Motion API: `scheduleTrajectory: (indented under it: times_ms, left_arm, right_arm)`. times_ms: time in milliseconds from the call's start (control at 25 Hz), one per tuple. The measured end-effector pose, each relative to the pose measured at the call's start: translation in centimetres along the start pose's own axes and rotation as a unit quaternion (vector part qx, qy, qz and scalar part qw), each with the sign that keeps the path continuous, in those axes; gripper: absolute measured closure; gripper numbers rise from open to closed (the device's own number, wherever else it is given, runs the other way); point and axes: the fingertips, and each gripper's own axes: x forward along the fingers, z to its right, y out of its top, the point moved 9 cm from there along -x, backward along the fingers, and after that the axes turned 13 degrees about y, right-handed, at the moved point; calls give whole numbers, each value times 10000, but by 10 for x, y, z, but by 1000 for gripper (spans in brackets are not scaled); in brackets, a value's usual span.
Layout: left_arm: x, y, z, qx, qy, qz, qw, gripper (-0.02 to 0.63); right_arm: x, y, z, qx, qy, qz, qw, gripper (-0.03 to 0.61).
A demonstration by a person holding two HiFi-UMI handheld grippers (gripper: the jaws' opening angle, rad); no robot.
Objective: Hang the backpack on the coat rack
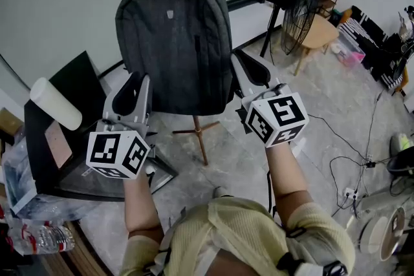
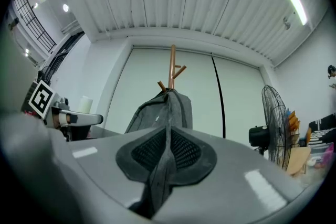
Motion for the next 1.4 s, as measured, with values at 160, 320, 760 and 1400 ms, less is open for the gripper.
scheduleTrajectory:
  times_ms: [160,320,760,1400]
  left_arm:
    - [-5,-1,-2,-62,58,-40,10000,575]
    - [-8,-3,-5,-99,107,-67,9999,610]
    - [-14,-5,-3,-112,8,-128,9999,615]
    - [-16,-8,-6,-162,-81,-246,9995,615]
  right_arm:
    - [-6,1,-4,-5,-62,63,10000,575]
    - [-6,-1,-10,19,40,35,10000,575]
    - [-13,-4,-18,250,12,49,9997,575]
    - [-13,-10,-16,372,-196,-76,9991,575]
